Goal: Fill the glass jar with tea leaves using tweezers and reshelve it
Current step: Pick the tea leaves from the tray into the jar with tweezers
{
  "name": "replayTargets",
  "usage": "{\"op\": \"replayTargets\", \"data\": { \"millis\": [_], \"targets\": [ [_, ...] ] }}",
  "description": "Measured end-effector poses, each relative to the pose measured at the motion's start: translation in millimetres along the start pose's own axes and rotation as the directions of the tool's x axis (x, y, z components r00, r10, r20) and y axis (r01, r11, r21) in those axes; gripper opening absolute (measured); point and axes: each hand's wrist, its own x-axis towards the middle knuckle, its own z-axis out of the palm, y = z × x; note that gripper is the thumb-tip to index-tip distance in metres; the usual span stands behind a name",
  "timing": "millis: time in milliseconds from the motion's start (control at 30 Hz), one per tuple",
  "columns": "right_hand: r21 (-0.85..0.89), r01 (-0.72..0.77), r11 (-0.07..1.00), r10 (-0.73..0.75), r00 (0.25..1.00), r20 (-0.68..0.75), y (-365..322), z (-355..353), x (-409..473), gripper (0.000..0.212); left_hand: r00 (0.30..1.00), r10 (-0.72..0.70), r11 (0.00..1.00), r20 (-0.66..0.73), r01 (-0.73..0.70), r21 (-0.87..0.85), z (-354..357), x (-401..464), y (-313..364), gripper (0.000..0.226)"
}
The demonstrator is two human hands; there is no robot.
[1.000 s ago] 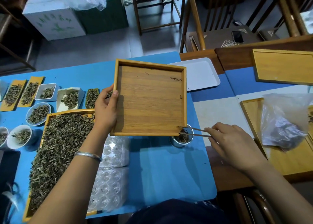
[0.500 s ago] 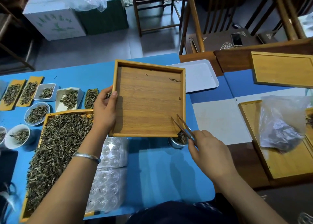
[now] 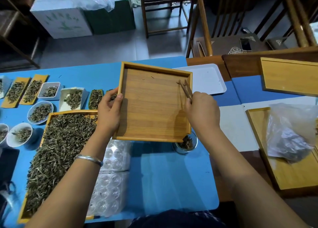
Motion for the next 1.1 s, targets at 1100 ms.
{"op": "replayTargets", "data": {
  "millis": [1100],
  "targets": [
    [0.084, 0.205, 0.975, -0.214, 0.970, 0.112, -8.8, -13.8, -63.8, 0.021, 1.000, -0.009, 0.999, 0.000, 0.009, -0.042, 0.6, -3.2, 2.0, 0.021]
  ]
}}
